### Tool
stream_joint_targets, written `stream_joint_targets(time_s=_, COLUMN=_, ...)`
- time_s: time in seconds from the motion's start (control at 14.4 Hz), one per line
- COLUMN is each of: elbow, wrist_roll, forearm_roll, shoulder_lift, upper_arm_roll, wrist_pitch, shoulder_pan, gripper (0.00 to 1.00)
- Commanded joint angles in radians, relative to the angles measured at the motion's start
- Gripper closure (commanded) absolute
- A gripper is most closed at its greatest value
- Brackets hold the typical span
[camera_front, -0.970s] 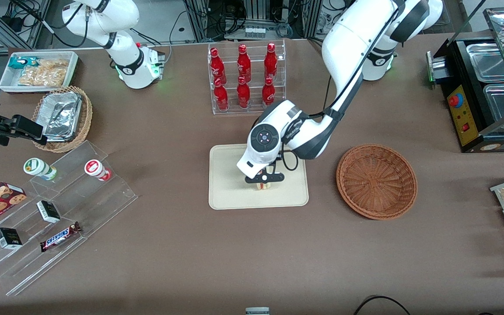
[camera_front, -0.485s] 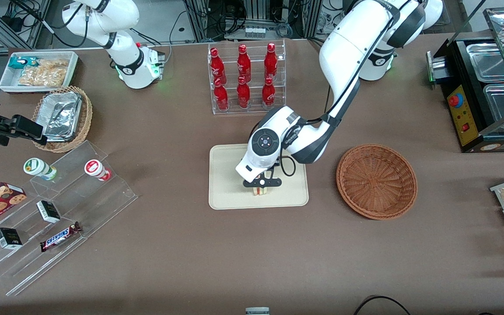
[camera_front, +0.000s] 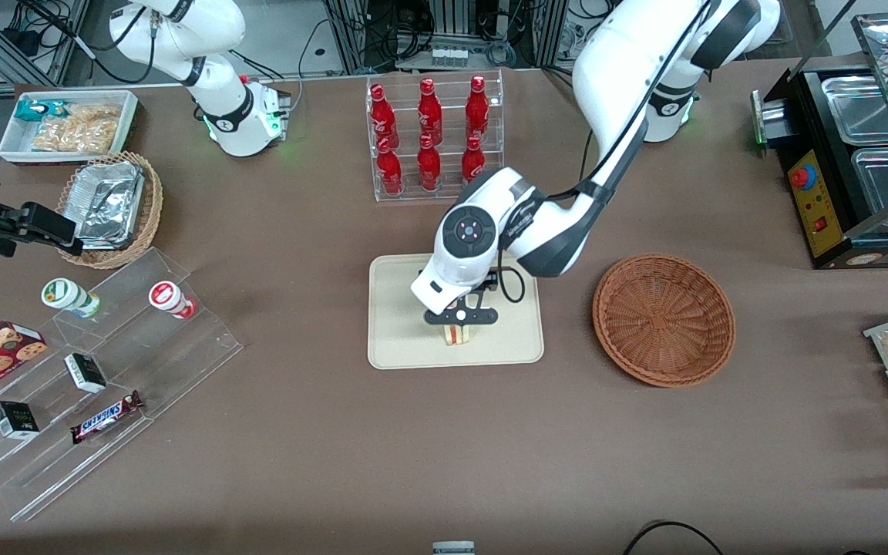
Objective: Place sandwich from basket to tray
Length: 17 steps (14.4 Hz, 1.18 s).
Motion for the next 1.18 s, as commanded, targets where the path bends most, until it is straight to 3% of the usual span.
stream_joint_targets(time_s=0.0, elbow=-0.019, wrist_roll=-0.015, forearm_roll=0.019, shoulder_lift=-0.088, upper_arm_roll=0.020, wrist_pitch=-0.125, shoulder_pan=0.003, gripper=0.00)
stream_joint_targets(time_s=0.49, elbow=-0.052, wrist_roll=-0.012, forearm_roll=0.025, shoulder_lift=-0.175, upper_arm_roll=0.116, wrist_pitch=-0.284, shoulder_pan=0.101, gripper=0.00)
stream_joint_targets(time_s=0.83, elbow=-0.253, wrist_roll=0.234, forearm_roll=0.025, shoulder_lift=-0.371, upper_arm_roll=0.116, wrist_pitch=-0.287, shoulder_pan=0.230, gripper=0.00)
stream_joint_targets(time_s=1.11, elbow=-0.312, wrist_roll=0.454, forearm_roll=0.025, shoulder_lift=-0.491, upper_arm_roll=0.116, wrist_pitch=-0.388, shoulder_pan=0.337, gripper=0.00)
